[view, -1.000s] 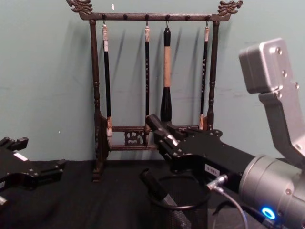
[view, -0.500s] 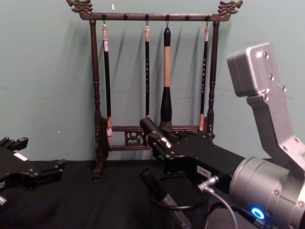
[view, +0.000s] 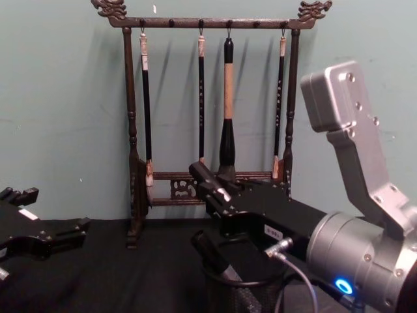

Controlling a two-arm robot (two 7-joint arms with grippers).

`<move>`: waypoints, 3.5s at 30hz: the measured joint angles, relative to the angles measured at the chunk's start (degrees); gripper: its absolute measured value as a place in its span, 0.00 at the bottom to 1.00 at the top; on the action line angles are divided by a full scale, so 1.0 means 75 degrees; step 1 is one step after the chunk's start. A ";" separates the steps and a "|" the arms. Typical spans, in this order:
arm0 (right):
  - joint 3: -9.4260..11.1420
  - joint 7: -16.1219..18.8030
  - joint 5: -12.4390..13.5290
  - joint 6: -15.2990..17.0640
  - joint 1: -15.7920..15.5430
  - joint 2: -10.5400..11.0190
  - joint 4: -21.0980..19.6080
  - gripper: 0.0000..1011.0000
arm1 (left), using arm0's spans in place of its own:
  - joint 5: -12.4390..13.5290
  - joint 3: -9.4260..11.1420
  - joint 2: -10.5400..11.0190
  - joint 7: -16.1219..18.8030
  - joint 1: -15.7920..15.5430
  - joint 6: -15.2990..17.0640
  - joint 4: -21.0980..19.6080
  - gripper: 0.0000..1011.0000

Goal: Pick up the water-based marker from the table and place it into the pen holder.

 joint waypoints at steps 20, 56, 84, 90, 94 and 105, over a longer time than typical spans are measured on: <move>0.0007 0.0007 0.0016 -0.0016 0.0065 -0.0026 0.0087 0.36 | 0.0000 0.0000 0.0000 0.0000 0.0000 0.0000 0.0000 1.00; 0.0069 -0.0001 0.0035 0.0057 -0.0100 0.0103 -0.0141 0.99 | 0.0000 0.0000 0.0000 0.0000 0.0000 0.0000 0.0000 1.00; 0.0868 -0.0555 0.0324 0.0278 -0.0797 0.0333 -0.0700 0.99 | 0.0000 0.0000 0.0000 0.0000 0.0000 0.0000 0.0000 1.00; 0.1030 -0.0663 0.0283 0.0209 -0.0898 0.0349 -0.0717 0.99 | 0.0000 0.0000 0.0000 0.0000 0.0000 0.0000 -0.0001 1.00; 0.1192 -0.0741 0.0286 0.0183 -0.0959 0.0335 -0.0685 0.99 | 0.0000 0.0000 0.0000 -0.0001 0.0000 0.0000 0.0000 1.00; 0.1407 -0.0820 0.0218 0.0123 -0.1040 0.0315 -0.0499 0.99 | 0.0000 0.0000 0.0000 0.0000 0.0000 0.0000 0.0000 1.00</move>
